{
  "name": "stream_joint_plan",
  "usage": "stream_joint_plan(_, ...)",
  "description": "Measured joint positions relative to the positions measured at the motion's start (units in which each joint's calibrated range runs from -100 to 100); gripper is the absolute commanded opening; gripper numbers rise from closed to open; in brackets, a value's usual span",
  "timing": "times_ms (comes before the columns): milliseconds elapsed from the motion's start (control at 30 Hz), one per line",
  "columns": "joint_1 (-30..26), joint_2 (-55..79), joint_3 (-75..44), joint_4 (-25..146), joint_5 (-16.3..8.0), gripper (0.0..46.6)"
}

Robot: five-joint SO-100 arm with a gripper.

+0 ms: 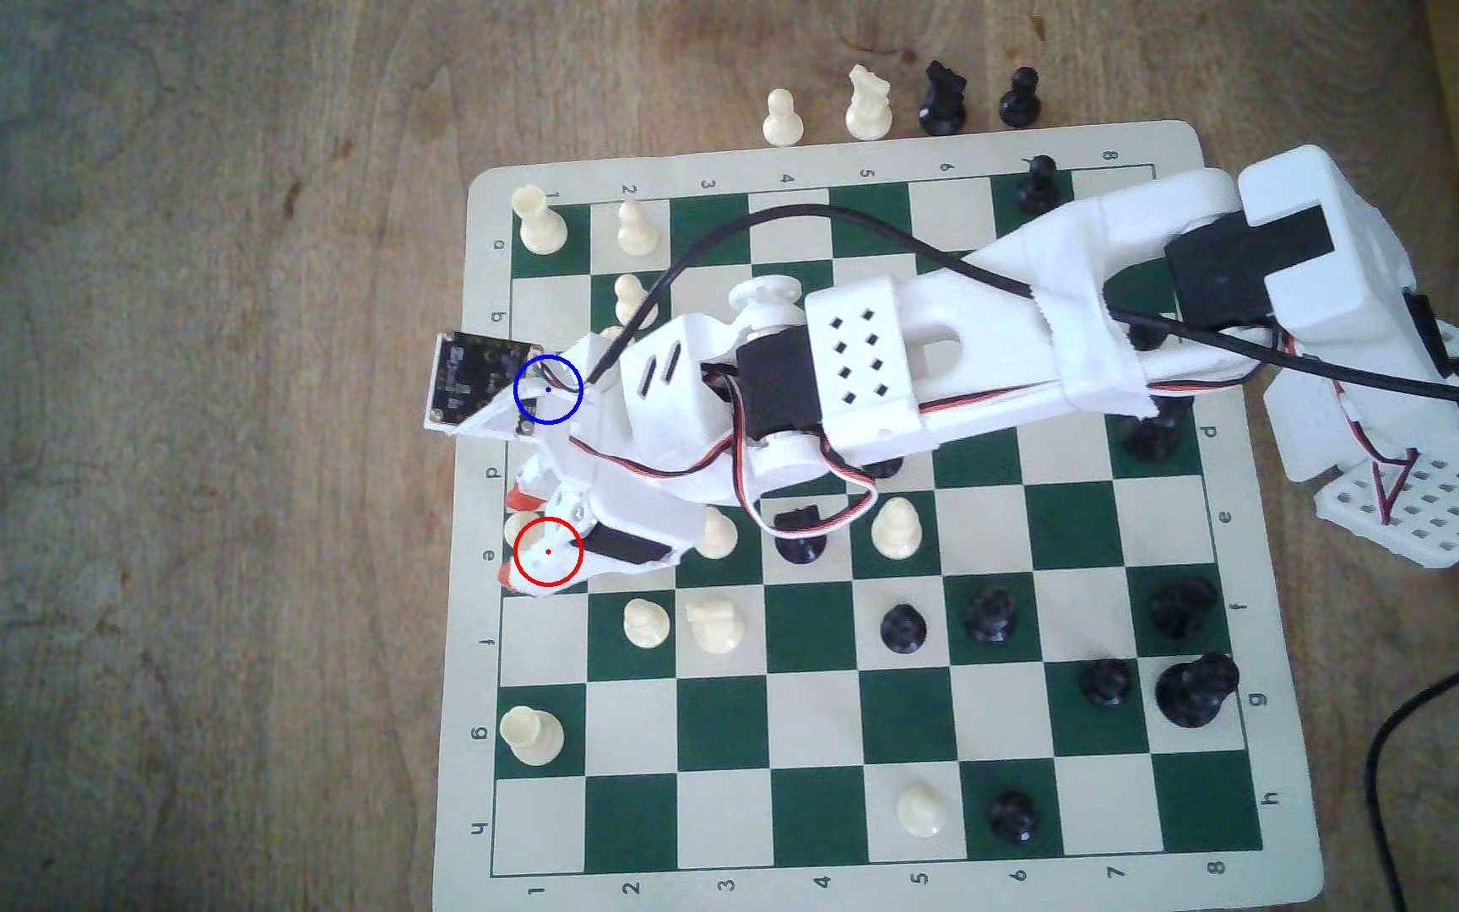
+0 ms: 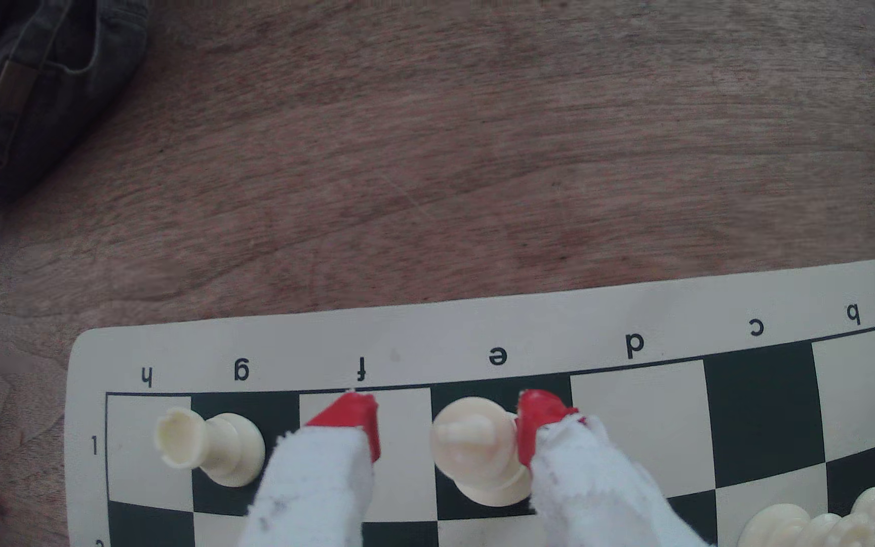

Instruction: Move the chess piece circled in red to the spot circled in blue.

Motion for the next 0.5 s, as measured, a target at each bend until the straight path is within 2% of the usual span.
stream_joint_plan(200, 0.07, 2.01, -0.54, 0.00, 0.10, 13.8)
stream_joint_plan(333, 0.07, 2.01, -0.54, 0.00, 0.10, 11.7)
stream_joint_plan(367, 0.07, 2.01, -0.54, 0.00, 0.10, 6.7)
stream_joint_plan(500, 0.07, 2.01, -0.54, 0.00, 0.10, 0.3)
